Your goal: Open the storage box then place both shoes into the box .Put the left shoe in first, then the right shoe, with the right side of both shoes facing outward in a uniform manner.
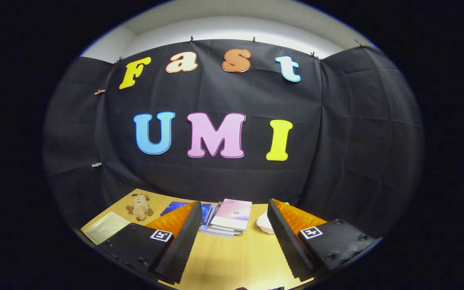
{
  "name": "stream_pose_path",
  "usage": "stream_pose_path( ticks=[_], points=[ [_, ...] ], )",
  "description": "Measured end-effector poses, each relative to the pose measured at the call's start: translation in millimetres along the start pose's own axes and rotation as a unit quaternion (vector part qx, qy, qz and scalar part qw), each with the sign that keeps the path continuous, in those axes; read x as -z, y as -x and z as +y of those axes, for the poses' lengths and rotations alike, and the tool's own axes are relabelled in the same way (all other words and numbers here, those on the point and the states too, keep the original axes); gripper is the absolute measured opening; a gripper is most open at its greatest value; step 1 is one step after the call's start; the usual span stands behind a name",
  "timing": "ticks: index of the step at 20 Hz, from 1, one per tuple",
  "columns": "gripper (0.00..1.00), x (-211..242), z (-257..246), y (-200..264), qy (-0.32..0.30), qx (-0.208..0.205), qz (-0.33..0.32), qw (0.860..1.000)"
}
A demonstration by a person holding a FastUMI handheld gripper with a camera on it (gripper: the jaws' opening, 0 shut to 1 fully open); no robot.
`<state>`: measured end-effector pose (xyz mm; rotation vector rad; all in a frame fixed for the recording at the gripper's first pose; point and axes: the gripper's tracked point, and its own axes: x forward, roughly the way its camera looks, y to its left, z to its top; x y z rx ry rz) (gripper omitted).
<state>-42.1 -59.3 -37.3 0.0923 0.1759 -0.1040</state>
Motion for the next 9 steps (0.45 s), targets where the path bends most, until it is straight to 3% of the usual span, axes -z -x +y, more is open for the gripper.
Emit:
stream_pose_path(
  ticks=[9],
  points=[
    [0.98, 1.5, -8.6, 9.5, 0.045, -0.004, -0.014, 0.999]
  ],
)
